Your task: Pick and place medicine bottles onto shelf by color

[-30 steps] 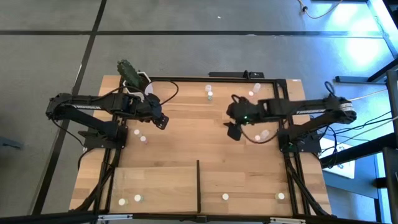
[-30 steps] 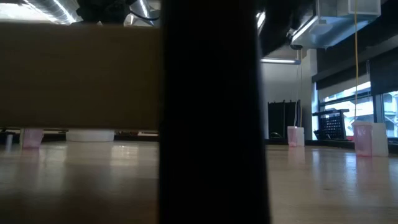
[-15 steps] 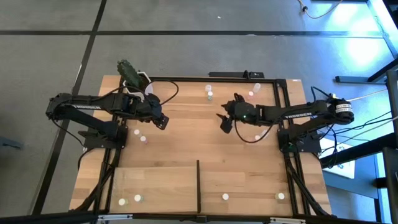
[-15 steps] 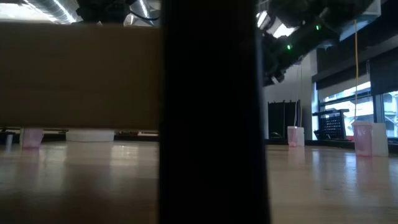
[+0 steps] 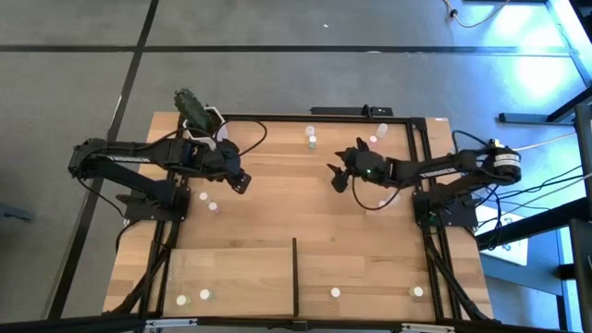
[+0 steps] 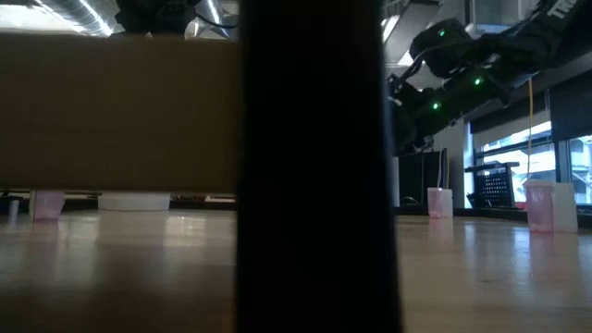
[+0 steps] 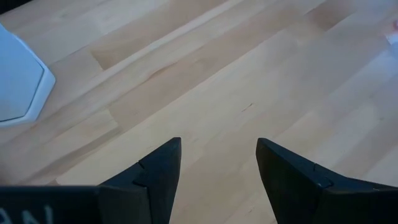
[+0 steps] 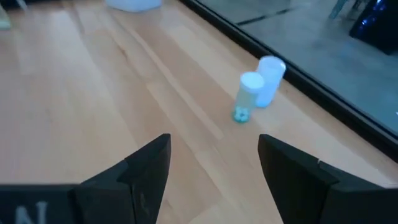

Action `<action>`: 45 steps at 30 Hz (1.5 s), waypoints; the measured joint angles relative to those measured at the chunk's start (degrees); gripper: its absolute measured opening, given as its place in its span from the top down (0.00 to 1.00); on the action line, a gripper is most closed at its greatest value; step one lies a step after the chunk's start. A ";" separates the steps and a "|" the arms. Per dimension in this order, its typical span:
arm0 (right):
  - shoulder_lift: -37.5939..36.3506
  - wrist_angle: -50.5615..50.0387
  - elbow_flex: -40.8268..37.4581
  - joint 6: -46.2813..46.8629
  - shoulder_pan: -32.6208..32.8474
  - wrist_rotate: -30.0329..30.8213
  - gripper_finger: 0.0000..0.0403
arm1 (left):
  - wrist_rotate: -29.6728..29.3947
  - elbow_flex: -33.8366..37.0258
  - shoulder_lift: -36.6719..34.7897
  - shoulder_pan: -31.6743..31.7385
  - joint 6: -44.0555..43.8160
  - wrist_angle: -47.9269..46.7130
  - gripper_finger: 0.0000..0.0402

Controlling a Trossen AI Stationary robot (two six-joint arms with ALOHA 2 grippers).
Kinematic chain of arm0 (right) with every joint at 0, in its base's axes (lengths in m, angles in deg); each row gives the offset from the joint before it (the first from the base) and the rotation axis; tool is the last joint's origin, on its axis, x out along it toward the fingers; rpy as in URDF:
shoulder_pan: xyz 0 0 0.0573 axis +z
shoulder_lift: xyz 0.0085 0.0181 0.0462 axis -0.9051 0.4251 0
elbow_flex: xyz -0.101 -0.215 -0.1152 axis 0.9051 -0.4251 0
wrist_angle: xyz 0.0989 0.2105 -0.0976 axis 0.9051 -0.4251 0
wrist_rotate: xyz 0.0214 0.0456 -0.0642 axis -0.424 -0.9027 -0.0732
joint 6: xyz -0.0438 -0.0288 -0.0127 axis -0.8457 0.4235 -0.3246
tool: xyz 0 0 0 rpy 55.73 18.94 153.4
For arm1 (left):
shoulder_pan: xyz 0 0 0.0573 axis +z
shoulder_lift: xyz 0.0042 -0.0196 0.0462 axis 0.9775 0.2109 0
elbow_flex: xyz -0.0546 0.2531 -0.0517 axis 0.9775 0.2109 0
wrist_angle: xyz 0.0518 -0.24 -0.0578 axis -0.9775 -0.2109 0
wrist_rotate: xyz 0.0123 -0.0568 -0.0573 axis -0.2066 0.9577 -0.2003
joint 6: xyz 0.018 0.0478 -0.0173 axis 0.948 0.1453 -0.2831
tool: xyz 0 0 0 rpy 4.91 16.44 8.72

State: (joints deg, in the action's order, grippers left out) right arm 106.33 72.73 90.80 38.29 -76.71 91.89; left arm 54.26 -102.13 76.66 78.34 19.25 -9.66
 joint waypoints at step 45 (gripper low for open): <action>29.20 16.71 11.61 0.27 -7.86 0.11 0.39 | -0.05 0.01 0.00 1.40 0.31 3.30 0.50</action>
State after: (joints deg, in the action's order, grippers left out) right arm 135.53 89.44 102.41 38.56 -84.57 92.00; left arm 54.22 -102.12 76.66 79.74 19.56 -6.36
